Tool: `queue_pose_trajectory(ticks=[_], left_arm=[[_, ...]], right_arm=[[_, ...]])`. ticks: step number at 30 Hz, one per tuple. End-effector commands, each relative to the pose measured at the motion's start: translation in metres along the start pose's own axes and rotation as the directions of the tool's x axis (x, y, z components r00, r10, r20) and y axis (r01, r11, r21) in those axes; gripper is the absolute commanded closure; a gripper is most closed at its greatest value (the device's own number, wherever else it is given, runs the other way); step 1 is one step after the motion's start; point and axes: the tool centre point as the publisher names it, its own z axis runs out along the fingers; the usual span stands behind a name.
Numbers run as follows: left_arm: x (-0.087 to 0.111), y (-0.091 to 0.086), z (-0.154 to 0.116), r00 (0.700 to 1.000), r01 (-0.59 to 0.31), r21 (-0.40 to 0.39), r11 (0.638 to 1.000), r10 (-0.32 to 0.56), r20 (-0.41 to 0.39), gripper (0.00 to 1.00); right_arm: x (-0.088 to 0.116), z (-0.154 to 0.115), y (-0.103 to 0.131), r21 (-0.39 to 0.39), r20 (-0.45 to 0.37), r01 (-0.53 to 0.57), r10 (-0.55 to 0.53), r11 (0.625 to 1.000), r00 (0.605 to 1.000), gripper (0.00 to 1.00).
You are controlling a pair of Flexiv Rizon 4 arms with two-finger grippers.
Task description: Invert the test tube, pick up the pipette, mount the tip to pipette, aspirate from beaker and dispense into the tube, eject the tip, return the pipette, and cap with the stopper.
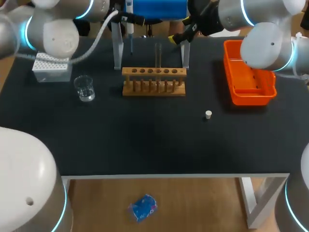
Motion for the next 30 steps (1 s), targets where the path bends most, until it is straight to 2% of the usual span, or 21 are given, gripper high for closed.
queue_pose_trajectory(ticks=[1,5,13,17,21,24,28,30], left_arm=[[0.008,0.015,-0.027,0.986,-0.053,0.087,0.995,0.065,-0.150,0.00],[0.020,0.016,-0.038,0.970,-0.129,0.116,0.985,0.149,-0.194,0.00],[0.047,0.020,-0.058,0.885,-0.316,0.137,0.939,0.344,-0.315,0.00],[0.058,0.025,-0.065,0.850,-0.376,0.126,0.918,0.396,-0.346,0.00],[0.069,0.033,-0.071,0.822,-0.422,0.108,0.900,0.430,-0.375,0.00],[0.076,0.041,-0.074,0.815,-0.435,0.085,0.896,0.433,-0.385,0.00],[0.085,0.054,-0.080,0.820,-0.441,0.055,0.896,0.427,-0.382,0.00],[0.085,0.054,-0.080,0.820,-0.441,0.055,0.896,0.427,-0.382,0.00]], right_arm=[[0.000,-0.001,0.001,0.005,0.000,0.000,0.000,1.000,1.000,0.00],[0.000,-0.001,0.001,0.005,0.000,0.000,0.000,1.000,1.000,0.00],[0.000,-0.001,0.001,0.005,0.000,0.000,0.000,1.000,1.000,0.00],[0.008,-0.019,-0.001,-0.038,-0.077,0.014,-0.017,0.999,0.997,0.00],[0.017,-0.042,-0.016,-0.067,-0.128,0.018,-0.026,0.998,0.991,0.00],[0.023,-0.060,-0.030,-0.082,-0.154,0.024,-0.037,0.996,0.987,0.00],[0.031,-0.088,-0.050,-0.136,-0.215,0.096,-0.124,0.986,0.969,0.00],[0.031,-0.088,-0.050,-0.136,-0.215,0.096,-0.124,0.986,0.969,0.00]])
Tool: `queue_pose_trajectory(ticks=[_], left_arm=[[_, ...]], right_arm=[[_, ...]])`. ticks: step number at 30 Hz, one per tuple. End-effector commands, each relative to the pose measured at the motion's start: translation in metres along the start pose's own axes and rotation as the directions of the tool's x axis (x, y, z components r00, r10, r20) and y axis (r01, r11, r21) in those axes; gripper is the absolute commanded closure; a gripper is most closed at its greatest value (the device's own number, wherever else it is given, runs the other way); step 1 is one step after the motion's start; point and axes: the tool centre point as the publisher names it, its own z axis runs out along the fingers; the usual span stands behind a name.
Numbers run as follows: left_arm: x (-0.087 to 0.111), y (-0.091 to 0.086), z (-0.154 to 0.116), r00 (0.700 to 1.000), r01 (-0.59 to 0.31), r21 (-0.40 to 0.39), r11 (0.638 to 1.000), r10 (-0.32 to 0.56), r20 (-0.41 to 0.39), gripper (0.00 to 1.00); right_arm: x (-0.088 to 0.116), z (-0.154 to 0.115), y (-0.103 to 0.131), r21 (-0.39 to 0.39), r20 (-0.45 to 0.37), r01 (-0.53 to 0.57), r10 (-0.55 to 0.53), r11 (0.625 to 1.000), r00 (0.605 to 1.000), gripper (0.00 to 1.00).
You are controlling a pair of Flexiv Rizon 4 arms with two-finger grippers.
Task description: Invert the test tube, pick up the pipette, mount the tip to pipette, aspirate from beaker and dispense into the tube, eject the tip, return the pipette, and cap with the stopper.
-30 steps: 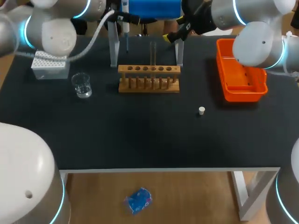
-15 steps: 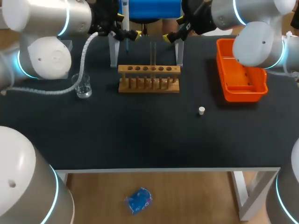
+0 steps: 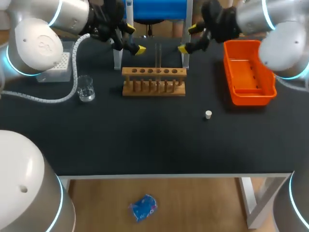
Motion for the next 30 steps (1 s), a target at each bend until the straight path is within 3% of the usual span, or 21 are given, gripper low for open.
queue_pose_trajectory(ticks=[1,16,18,25,30], left_arm=[[0.004,0.001,-0.007,1.000,0.001,-0.008,1.000,-0.001,0.010,0.00],[0.004,0.001,-0.007,1.000,0.001,-0.008,1.000,-0.001,0.010,0.00],[0.001,0.003,-0.002,0.999,-0.032,-0.039,0.999,0.031,-0.016,0.00],[-0.015,0.005,0.010,0.995,-0.044,-0.030,0.999,0.041,-0.092,0.00],[-0.033,0.007,0.021,0.995,-0.042,-0.022,0.999,0.039,-0.094,0.00]], right_arm=[[0.005,-0.043,-0.013,-0.081,-0.035,0.012,-0.015,0.997,0.999,0.00],[0.005,-0.043,-0.013,-0.081,-0.035,0.012,-0.015,0.997,0.999,0.00],[0.005,-0.043,-0.013,-0.081,-0.035,0.012,-0.015,0.997,0.999,0.00],[0.016,-0.057,-0.055,-0.129,-0.085,-0.018,0.007,0.992,0.996,0.00],[0.024,-0.070,-0.079,-0.151,-0.083,-0.017,0.005,0.988,0.997,0.00]])
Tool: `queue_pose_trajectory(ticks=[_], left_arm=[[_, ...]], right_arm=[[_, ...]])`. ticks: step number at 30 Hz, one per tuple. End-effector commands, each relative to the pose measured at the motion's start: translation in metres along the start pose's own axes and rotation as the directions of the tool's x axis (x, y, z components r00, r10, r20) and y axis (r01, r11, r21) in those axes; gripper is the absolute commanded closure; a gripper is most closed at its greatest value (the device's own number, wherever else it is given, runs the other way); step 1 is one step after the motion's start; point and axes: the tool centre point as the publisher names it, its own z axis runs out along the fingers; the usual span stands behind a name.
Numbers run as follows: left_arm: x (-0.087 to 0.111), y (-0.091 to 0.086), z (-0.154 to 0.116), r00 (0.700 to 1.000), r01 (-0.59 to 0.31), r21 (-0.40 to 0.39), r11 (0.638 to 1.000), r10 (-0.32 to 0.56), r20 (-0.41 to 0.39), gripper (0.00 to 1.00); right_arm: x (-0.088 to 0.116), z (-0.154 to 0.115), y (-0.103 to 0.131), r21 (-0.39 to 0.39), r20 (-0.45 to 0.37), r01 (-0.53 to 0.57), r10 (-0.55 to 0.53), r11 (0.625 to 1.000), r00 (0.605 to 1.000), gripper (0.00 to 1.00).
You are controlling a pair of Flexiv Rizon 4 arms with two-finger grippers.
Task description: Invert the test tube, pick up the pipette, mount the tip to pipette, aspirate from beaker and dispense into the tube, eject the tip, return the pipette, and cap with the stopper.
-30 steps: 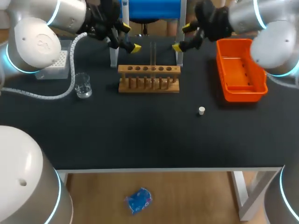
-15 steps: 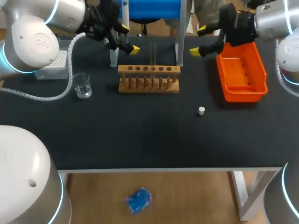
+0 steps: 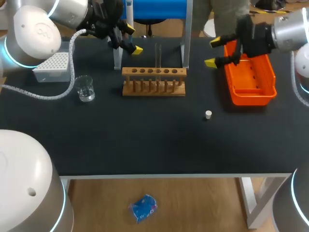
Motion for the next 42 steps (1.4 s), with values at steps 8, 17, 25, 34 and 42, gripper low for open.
queue_pose_trajectory(ticks=[8,17,25,34,42], left_arm=[[-0.040,0.004,0.035,0.999,0.003,-0.002,1.000,-0.003,-0.039,0.00],[-0.054,0.007,0.048,0.998,-0.005,-0.003,1.000,0.005,-0.056,0.00],[-0.049,0.008,0.052,0.997,-0.005,-0.013,1.000,0.004,-0.078,0.00],[-0.049,0.008,0.052,0.997,-0.005,-0.013,1.000,0.004,-0.078,0.00],[-0.049,0.008,0.052,0.997,-0.005,-0.013,1.000,0.004,-0.078,0.00]], right_arm=[[0.027,-0.033,-0.040,-0.063,0.015,-0.001,0.002,0.998,1.000,0.00],[0.056,-0.037,-0.060,-0.095,-0.010,0.006,-0.007,0.995,1.000,0.00],[0.065,-0.038,-0.067,-0.077,-0.036,0.021,-0.024,0.997,0.999,0.00],[0.065,-0.038,-0.067,-0.077,-0.036,0.021,-0.024,0.997,0.999,0.00],[0.065,-0.038,-0.067,-0.077,-0.036,0.021,-0.024,0.997,0.999,0.00]])
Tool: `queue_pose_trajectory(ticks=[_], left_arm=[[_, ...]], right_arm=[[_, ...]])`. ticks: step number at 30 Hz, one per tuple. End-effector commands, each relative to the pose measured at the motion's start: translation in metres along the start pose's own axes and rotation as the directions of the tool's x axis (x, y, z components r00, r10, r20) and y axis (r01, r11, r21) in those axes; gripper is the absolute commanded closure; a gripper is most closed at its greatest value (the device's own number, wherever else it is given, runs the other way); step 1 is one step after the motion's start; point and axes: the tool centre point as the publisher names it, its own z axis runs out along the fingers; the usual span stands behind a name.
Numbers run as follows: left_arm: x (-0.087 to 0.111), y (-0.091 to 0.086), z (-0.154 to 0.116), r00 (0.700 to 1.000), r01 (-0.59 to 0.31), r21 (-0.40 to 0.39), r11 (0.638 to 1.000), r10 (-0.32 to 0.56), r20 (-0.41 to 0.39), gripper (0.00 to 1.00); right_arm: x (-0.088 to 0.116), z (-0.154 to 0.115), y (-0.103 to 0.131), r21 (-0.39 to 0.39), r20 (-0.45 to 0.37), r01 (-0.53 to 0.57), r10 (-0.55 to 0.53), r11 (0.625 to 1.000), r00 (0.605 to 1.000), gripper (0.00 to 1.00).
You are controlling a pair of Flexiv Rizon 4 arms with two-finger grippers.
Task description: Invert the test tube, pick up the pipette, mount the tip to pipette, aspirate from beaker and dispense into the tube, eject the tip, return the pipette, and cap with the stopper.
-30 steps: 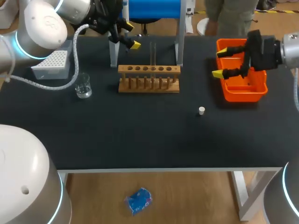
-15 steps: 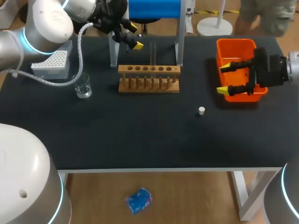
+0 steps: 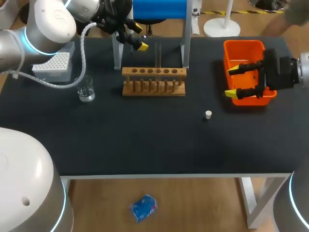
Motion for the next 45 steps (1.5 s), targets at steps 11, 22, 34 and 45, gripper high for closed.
queue_pose_trajectory(ticks=[11,22,34,45], left_arm=[[-0.001,0.001,0.000,1.000,-0.001,0.002,1.000,0.001,-0.001,0.00],[-0.001,0.001,0.000,1.000,-0.001,0.002,1.000,0.001,-0.001,0.00],[-0.001,0.001,0.000,1.000,-0.001,0.002,1.000,0.001,-0.001,0.00],[-0.001,0.001,0.000,1.000,-0.001,0.002,1.000,0.001,-0.001,0.00]], right_arm=[[0.013,0.014,-0.036,0.085,0.096,-0.071,0.063,0.994,0.993,0.00],[0.019,0.030,-0.085,0.105,0.182,-0.149,0.128,0.983,0.975,0.00],[0.018,0.041,-0.101,0.112,0.187,-0.145,0.122,0.983,0.975,0.00],[0.018,0.042,-0.104,0.113,0.188,-0.148,0.125,0.983,0.974,0.00]])
